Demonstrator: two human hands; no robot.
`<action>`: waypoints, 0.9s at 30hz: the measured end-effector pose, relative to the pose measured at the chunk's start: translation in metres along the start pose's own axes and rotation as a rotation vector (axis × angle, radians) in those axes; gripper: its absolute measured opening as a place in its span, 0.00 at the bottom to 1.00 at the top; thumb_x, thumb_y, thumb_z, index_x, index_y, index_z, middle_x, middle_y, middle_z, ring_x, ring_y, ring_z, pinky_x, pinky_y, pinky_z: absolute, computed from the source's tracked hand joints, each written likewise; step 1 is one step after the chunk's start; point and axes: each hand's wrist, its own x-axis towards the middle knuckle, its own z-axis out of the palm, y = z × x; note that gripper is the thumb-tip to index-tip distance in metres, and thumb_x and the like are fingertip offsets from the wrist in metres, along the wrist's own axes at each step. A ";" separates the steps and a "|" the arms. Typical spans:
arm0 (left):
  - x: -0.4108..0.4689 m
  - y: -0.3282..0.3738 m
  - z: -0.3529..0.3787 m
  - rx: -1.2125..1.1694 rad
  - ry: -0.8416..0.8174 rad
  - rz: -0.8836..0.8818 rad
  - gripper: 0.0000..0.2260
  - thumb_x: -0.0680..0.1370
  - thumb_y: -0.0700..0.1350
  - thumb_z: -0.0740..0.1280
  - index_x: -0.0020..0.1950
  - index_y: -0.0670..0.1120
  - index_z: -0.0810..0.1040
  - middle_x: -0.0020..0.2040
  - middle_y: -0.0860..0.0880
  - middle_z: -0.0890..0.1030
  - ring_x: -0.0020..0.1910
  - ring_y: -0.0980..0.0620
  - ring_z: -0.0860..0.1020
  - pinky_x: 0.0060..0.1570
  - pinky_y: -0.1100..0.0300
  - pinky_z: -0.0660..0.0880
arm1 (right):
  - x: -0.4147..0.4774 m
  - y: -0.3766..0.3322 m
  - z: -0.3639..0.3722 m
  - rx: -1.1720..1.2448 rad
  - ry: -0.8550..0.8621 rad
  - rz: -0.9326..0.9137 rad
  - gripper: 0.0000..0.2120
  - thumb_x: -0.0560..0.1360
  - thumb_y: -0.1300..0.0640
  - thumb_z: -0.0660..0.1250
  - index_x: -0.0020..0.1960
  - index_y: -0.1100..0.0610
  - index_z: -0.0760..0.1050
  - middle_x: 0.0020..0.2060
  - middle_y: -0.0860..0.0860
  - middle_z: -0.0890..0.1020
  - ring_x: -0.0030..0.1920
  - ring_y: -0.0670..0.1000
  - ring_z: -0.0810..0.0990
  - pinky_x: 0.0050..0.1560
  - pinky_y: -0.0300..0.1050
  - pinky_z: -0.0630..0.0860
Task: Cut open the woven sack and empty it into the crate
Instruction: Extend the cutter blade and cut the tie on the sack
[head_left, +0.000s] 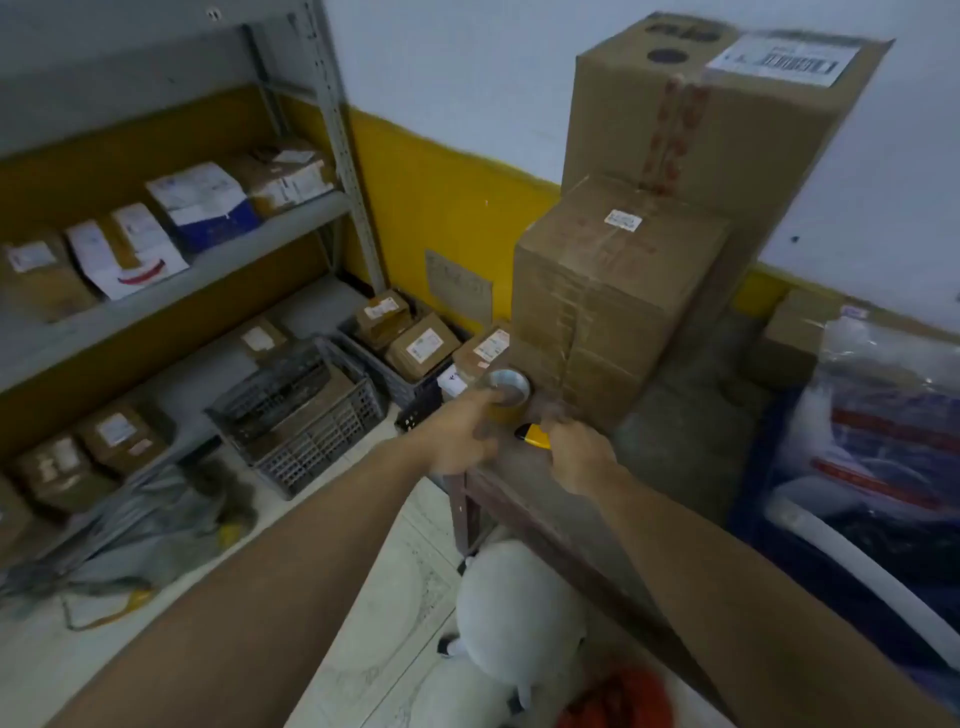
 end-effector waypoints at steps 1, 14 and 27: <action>0.000 -0.003 0.003 0.015 0.014 0.014 0.31 0.81 0.43 0.65 0.81 0.50 0.54 0.81 0.48 0.55 0.78 0.44 0.59 0.73 0.46 0.65 | 0.002 0.001 0.001 -0.026 -0.013 0.016 0.18 0.75 0.60 0.64 0.65 0.55 0.70 0.61 0.56 0.79 0.61 0.61 0.78 0.54 0.54 0.78; -0.006 -0.028 0.019 -0.051 0.115 -0.001 0.29 0.78 0.45 0.67 0.77 0.53 0.63 0.74 0.48 0.69 0.73 0.46 0.67 0.70 0.44 0.69 | -0.008 0.030 0.017 -0.062 0.082 -0.043 0.19 0.70 0.61 0.70 0.59 0.53 0.70 0.56 0.54 0.76 0.59 0.58 0.75 0.55 0.51 0.73; -0.061 -0.030 -0.025 -0.143 0.479 -0.141 0.24 0.80 0.48 0.65 0.75 0.46 0.65 0.69 0.44 0.72 0.64 0.43 0.74 0.61 0.49 0.73 | -0.019 -0.094 -0.070 0.241 0.369 -0.490 0.13 0.67 0.60 0.70 0.51 0.52 0.75 0.48 0.51 0.78 0.50 0.52 0.74 0.48 0.49 0.73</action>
